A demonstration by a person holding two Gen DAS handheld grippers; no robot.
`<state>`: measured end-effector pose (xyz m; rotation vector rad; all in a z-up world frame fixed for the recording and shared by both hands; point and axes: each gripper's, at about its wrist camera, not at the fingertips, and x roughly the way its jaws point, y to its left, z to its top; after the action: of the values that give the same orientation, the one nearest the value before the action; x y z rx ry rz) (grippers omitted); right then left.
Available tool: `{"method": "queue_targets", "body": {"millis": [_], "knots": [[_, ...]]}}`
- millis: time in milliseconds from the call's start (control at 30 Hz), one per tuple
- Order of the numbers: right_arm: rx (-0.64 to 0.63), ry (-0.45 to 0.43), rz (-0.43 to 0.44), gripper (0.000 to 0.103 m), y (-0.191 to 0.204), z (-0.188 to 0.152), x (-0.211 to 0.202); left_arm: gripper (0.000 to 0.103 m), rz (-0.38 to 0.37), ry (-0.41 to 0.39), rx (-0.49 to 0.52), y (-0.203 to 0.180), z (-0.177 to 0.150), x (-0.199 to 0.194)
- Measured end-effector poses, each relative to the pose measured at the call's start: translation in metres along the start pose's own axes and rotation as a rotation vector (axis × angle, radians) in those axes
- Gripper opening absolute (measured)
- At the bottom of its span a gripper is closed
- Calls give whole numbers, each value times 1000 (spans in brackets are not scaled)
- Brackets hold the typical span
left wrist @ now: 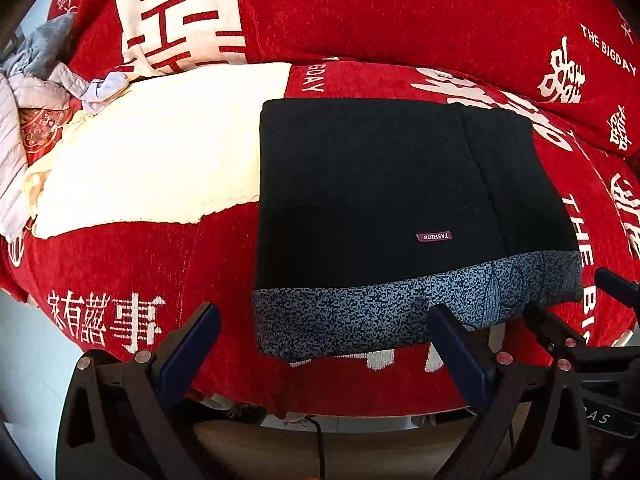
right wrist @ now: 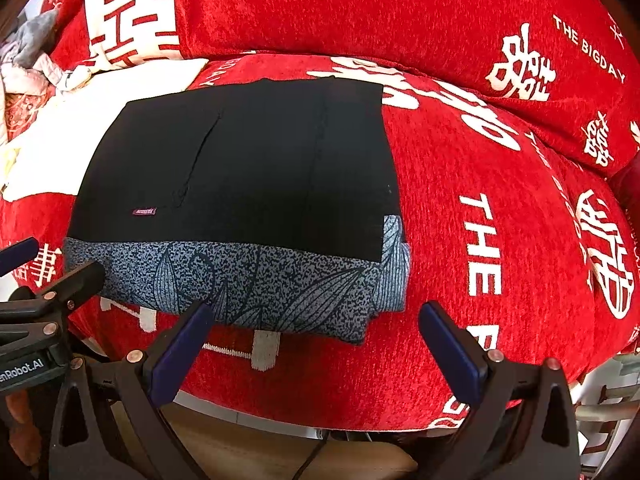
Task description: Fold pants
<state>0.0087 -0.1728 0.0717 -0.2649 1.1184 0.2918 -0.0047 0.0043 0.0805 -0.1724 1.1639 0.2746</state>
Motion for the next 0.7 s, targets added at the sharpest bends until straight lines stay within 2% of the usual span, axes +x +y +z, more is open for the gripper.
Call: {"method": "queue_targets", "body": {"millis": [400,700], "knots": [[2,-7,-8,103,-2,1,-2,103,-20,-15,13,-4,-1,-5],[-8,-9,-8,103,-1,1,-3,103,-22,1,-19,0,-4,-2]]}}
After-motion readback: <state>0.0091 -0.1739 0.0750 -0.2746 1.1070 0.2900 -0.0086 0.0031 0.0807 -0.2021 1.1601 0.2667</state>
